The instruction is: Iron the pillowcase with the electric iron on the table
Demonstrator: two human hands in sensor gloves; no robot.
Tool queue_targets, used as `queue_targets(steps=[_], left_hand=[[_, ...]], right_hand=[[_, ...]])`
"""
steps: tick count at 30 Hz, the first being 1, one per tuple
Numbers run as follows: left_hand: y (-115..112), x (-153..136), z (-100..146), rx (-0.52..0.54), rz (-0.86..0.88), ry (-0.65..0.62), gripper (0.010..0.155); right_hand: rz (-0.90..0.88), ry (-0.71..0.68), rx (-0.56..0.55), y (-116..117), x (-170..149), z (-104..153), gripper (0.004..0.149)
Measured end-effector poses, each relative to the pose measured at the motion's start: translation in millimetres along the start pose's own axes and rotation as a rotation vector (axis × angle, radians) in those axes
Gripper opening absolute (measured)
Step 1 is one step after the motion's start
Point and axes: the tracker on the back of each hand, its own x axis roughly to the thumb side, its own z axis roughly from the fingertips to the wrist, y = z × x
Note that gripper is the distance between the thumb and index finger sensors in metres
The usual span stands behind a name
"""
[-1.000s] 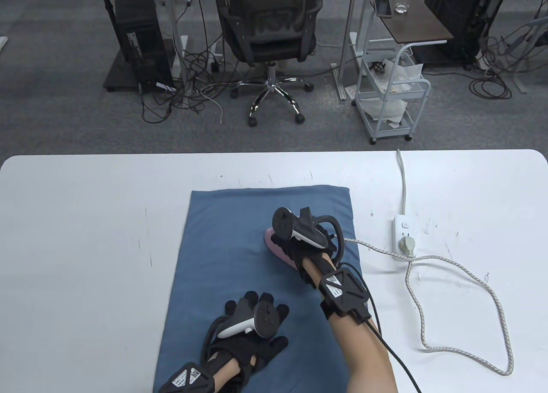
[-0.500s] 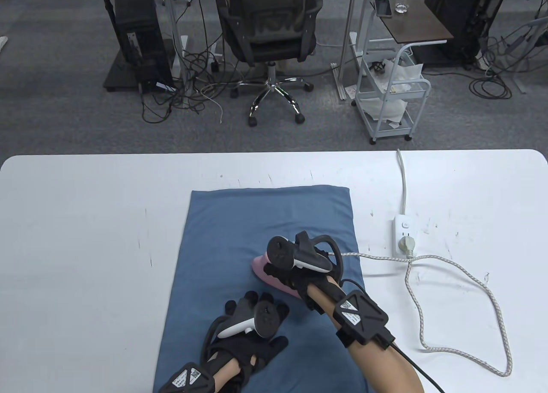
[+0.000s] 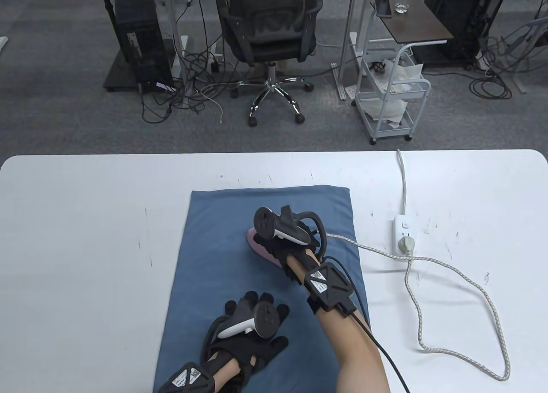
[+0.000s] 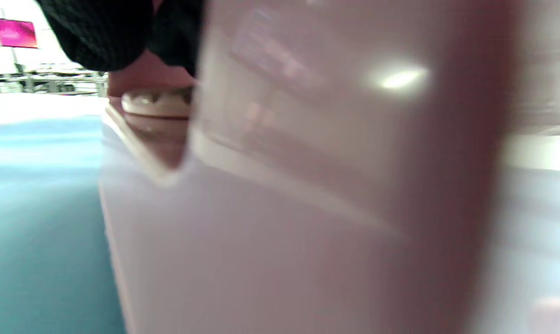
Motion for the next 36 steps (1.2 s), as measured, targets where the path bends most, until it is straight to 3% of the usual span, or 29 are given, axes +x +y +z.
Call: queue_targets(steps=[5, 11, 14, 17, 22, 30, 34, 36], left_hand=[[0.0, 0.1, 0.2, -0.001, 0.0, -0.002, 0.075], [-0.3, 0.3, 0.4, 0.0, -0.003, -0.002, 0.075], [-0.3, 0.5, 0.5, 0.0, -0.005, 0.0, 0.075], [-0.3, 0.5, 0.5, 0.0, -0.006, 0.001, 0.075], [0.1, 0.7, 0.9, 0.001, -0.007, 0.002, 0.075], [0.5, 0.7, 0.9, -0.002, -0.007, 0.0, 0.075], [0.4, 0.9, 1.0, -0.002, -0.009, 0.001, 0.075], [0.3, 1.1, 1.0, -0.002, -0.01, 0.001, 0.075]], right_hand=[[-0.049, 0.006, 0.057, -4.2, 0.3, -7.9, 0.065], [0.051, -0.26, -0.01, -15.4, 24.9, 43.9, 0.065], [0.028, -0.309, 0.015, -14.2, 30.6, 65.1, 0.065], [-0.006, -0.335, 0.059, -5.6, 37.5, 69.7, 0.065], [0.041, -0.327, 0.004, -0.6, 49.3, 55.1, 0.065], [0.022, -0.08, 0.011, 0.0, 38.3, -17.4, 0.066], [-0.018, -0.06, 0.038, -1.3, 35.8, -24.6, 0.066], [-0.032, -0.126, 0.038, -3.8, 38.2, -16.0, 0.066]])
